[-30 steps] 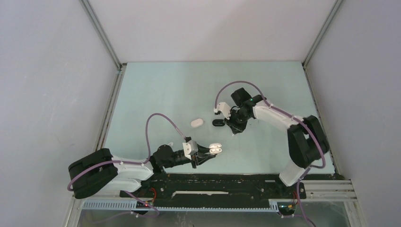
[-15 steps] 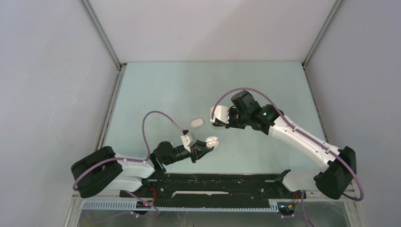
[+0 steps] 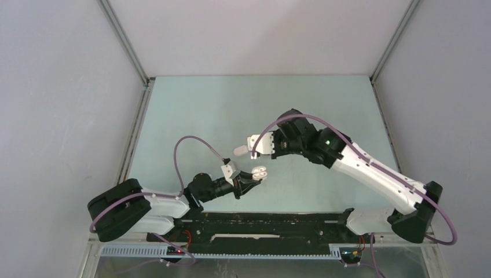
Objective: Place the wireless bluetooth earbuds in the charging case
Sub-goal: Pick up the earbud from the center of the board, then place the earbud in the charging case.
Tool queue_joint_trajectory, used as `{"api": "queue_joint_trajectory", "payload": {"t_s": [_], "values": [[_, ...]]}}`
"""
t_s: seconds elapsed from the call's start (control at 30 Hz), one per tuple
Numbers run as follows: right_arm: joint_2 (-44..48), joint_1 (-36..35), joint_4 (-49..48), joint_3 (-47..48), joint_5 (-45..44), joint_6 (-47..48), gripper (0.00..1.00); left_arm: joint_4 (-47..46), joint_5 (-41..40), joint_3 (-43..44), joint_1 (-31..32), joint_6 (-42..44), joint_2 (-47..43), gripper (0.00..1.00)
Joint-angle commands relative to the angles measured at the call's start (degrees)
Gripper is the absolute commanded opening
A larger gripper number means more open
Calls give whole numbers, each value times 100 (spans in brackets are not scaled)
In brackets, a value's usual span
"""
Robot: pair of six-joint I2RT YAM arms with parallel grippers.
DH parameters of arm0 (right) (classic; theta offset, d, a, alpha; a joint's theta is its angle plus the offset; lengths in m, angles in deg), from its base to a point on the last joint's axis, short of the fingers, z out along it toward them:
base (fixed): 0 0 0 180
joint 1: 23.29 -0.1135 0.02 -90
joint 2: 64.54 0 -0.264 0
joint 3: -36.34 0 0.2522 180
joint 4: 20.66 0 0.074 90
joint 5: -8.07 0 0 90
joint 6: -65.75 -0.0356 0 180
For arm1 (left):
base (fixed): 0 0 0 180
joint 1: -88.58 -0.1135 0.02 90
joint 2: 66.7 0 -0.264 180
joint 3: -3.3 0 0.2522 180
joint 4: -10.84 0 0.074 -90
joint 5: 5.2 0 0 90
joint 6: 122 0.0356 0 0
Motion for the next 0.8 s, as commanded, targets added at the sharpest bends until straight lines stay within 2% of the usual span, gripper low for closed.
{"api": "queue_joint_trajectory", "payload": {"t_s": [0.0,0.13,0.23,0.37,0.77], "values": [[781,-424,-457,-316,-43,240,0,-398,-32,100,-37,-89,-175,0],[1560,-752,-1402,-1338,14,432,0,-406,-45,41,-38,-155,-346,0],[2086,-1013,-2459,-2208,-69,663,0,-412,-34,7,-38,-194,-450,0],[2449,-1306,-3672,-3031,-172,939,0,-411,-16,-39,-38,-195,-587,0],[2161,-1776,-4044,-3125,-71,721,0,-406,23,-52,-34,-224,-656,0]]}}
